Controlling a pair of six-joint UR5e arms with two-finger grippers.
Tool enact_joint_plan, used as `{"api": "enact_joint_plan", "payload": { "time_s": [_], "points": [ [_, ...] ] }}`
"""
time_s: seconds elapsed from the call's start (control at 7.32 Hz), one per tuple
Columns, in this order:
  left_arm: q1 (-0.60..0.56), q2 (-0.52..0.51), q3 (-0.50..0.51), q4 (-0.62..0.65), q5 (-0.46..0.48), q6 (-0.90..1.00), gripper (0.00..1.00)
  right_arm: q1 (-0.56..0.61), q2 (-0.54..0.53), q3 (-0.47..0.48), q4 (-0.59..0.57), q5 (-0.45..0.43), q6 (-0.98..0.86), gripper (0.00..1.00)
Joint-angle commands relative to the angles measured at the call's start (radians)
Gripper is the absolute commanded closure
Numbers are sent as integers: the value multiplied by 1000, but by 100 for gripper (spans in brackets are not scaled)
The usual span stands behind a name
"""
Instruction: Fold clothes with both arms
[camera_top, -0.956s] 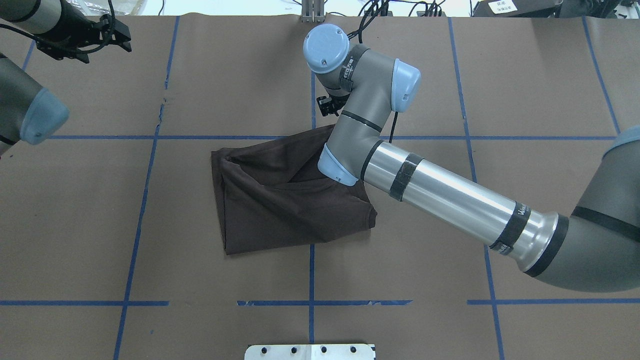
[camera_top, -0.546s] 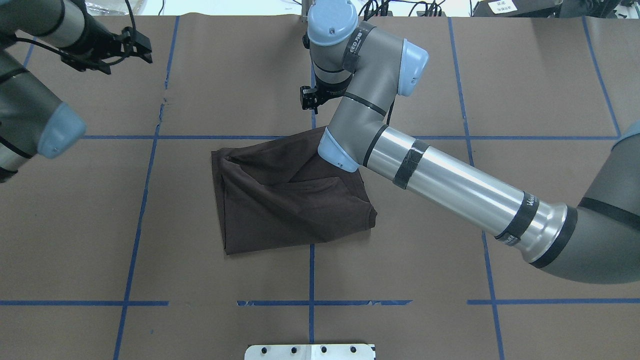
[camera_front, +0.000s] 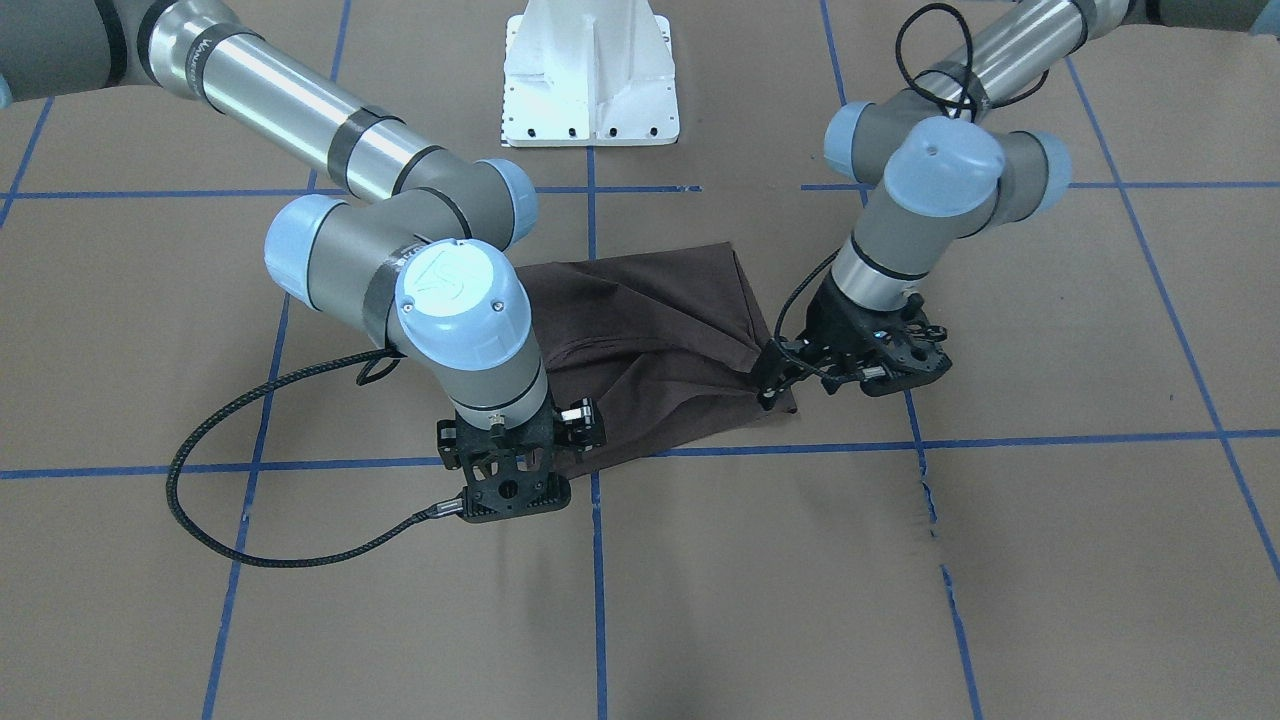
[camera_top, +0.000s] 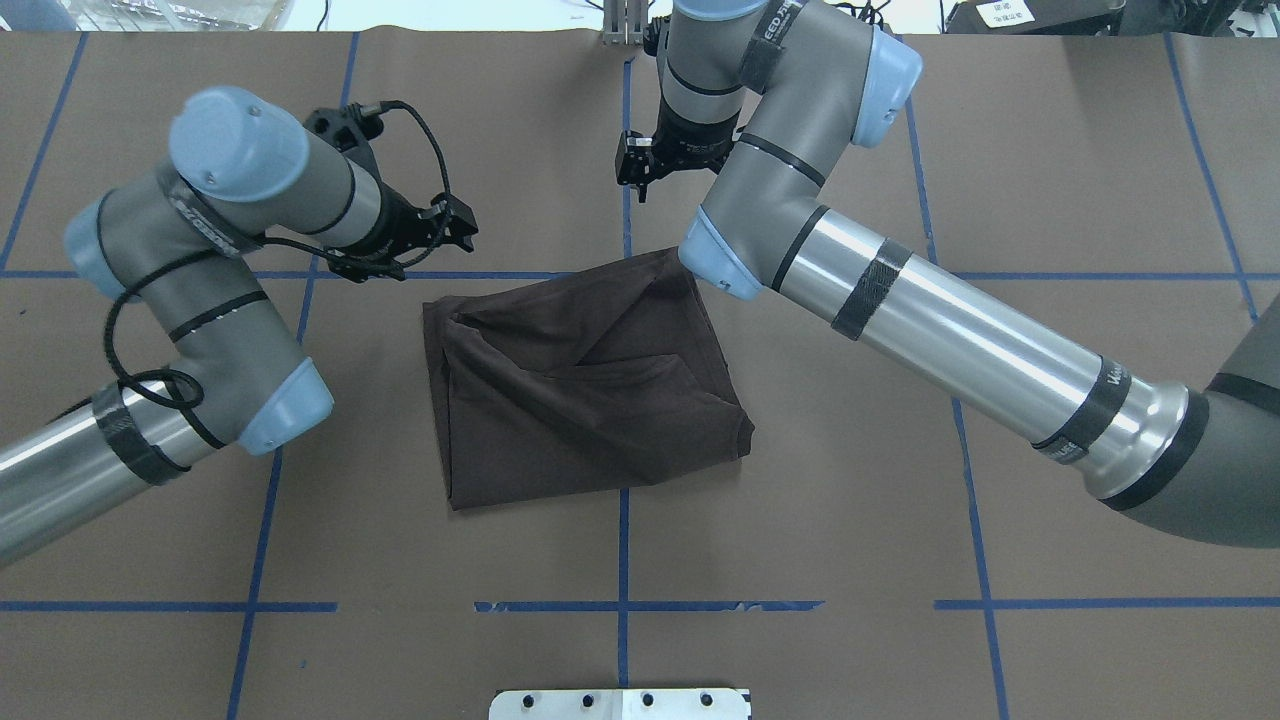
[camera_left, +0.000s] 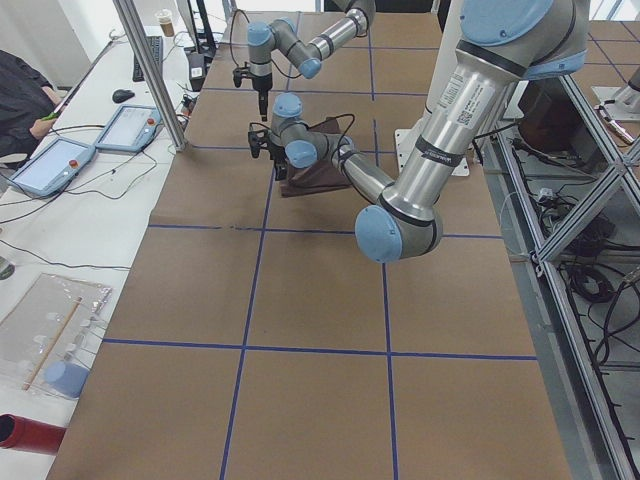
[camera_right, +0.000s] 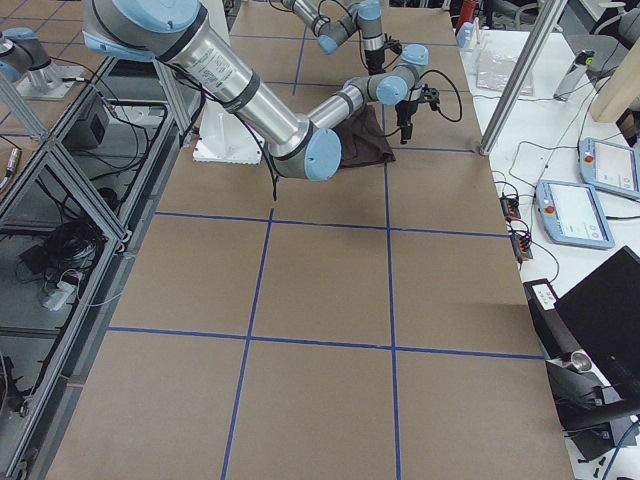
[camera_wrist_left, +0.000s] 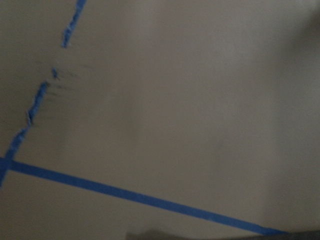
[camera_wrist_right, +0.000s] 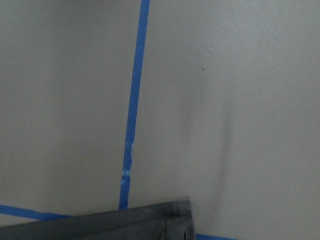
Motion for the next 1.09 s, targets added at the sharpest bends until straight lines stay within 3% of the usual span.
{"api": "enact_joint_plan", "payload": {
  "time_s": [0.0,0.27,0.82,0.96],
  "points": [
    [50,-45,108,-78,31,-59,26,8,-4,5,1,4,4,0],
    [49,-40,104,-70,57,-58,32,8,-4,8,1,4,10,0],
    [49,17,61,-60,57,-47,32,5,-20,9,3,4,10,0],
    [50,18,24,-8,55,-47,32,5,-24,11,4,4,10,0]
  ]
}}
